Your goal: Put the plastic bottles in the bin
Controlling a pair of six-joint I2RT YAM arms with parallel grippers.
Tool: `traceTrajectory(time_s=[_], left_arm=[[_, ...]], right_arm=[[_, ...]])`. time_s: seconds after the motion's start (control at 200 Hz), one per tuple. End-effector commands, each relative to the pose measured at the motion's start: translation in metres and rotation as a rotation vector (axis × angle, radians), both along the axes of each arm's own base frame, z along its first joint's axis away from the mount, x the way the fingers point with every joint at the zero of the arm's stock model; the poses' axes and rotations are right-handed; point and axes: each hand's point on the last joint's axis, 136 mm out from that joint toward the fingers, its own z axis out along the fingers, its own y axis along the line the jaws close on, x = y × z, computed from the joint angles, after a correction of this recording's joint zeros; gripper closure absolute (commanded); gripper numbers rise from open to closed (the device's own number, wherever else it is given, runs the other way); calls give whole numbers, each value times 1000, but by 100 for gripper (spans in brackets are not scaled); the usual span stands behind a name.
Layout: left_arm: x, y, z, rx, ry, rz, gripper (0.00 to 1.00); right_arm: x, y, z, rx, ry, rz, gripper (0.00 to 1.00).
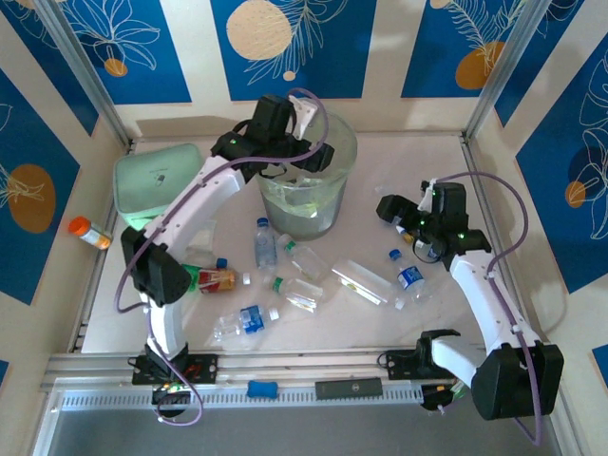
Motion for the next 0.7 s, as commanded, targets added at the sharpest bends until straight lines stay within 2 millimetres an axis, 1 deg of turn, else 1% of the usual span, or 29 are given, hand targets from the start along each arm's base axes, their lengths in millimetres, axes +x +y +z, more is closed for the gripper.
traceTrajectory(time_s=[0.0, 0.12, 0.145, 0.27, 0.355, 0.38, 0.435, 0.57, 0.605, 0.695], left_arm=[[-21, 21, 29, -15, -46, 36, 0], [-35, 48, 30, -17, -63, 102, 0], [-39, 53, 32, -30, -71, 115, 0], [-54, 79, 27, -113, -72, 183, 0], [-59, 106, 23, -169, -84, 277, 0], [-58, 114, 16, -181, -77, 311, 0], [-59, 134, 11, -221, -84, 384, 0], [-56, 187, -26, -287, -21, 565, 0], [-56, 199, -38, -310, 10, 608, 0], [-58, 221, -66, -366, 75, 682, 0]], right_arm=[[-3, -17, 2, 5, 63, -103, 1], [-1, -30, 4, 15, 88, -167, 1], [-1, -33, 3, 13, 92, -178, 1], [4, -50, -7, -4, 136, -250, 1], [7, -65, -16, -18, 177, -305, 1], [8, -69, -19, -22, 186, -322, 1], [11, -80, -24, -31, 206, -360, 1], [21, -104, -32, -42, 246, -424, 0], [23, -110, -33, -45, 257, -436, 0], [31, -123, -35, -58, 273, -457, 4]])
